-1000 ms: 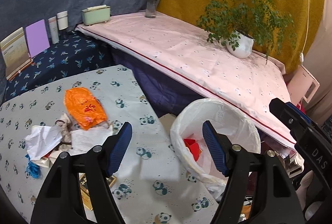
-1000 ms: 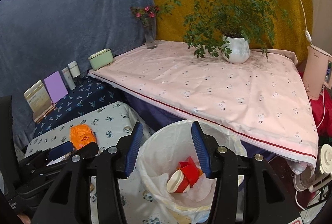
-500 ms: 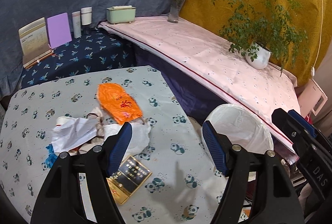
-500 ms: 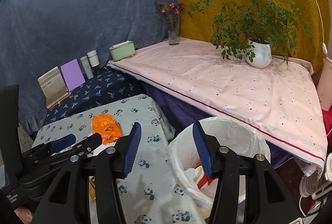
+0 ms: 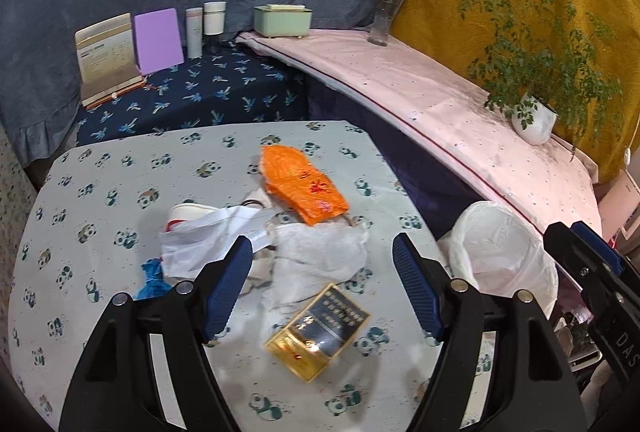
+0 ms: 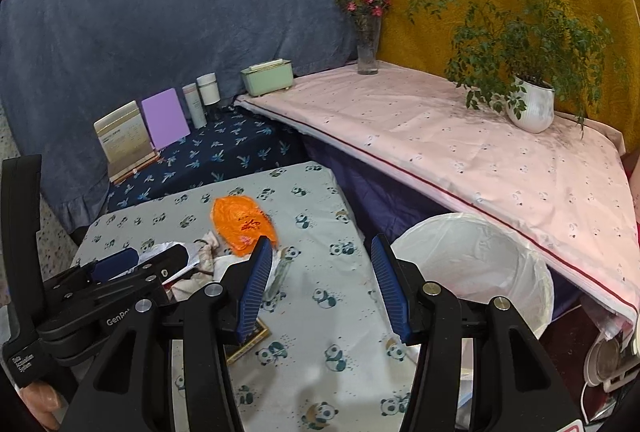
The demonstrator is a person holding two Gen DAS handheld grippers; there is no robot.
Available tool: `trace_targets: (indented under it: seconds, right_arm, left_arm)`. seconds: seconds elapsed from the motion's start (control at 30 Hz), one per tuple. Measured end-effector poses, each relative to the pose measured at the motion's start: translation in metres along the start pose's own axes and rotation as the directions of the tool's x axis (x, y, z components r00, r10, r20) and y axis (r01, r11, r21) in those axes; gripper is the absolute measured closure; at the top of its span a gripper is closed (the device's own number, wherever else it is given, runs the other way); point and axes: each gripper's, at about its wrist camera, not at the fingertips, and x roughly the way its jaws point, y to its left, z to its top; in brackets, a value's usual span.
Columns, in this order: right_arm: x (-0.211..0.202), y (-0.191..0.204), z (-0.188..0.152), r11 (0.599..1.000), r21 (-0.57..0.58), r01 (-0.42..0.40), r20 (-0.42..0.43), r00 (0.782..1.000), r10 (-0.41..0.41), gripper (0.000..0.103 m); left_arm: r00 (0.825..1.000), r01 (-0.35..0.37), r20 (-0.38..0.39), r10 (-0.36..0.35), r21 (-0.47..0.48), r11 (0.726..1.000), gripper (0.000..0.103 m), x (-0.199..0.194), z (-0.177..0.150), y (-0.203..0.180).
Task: Collect trash
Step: 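Move both grippers back over the remaining trash, then grasp the white paper sheet with the left gripper while the right grasps a white tissue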
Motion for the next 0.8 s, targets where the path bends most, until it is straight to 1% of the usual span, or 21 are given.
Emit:
trace_targets:
  seconds: [0.2,0.47,0.63,0.67,0.8]
  right_arm:
    - [0.011,0.021,-0.009,0.999,-0.024,-0.029,-0.037,0.999,0.028,0.052]
    - [0.03,0.043,-0.023,0.997,-0.051,-0.056,-0.096,0.994,0.051,0.052]
    - [0.044,0.054,-0.029,0.996,-0.066,-0.067,-0.124,0.991,0.059,0.052]
    - [0.047,0.056,-0.03,0.995,-0.069,-0.07,-0.128,0.99,0.061,0.052]
    - [0.063,0.067,-0.035,0.993,-0.082,-0.083,-0.156,0.985,0.07,0.052]
  left_arm:
    - [0.999,-0.047,-0.011,0.046,-0.022,0.999,0.029,0.001,-0.005,0.027]
    - [0.994,-0.101,-0.038,0.1,-0.047,0.994,0.027,0.008,-0.013,0.06]
    - [0.992,-0.118,-0.059,0.113,-0.079,0.99,0.026,0.015,-0.016,0.082]
    - [0.991,-0.122,-0.062,0.117,-0.085,0.989,0.024,0.016,-0.016,0.087]
    - [0.99,-0.126,-0.069,0.12,-0.091,0.988,0.022,0.022,-0.017,0.097]
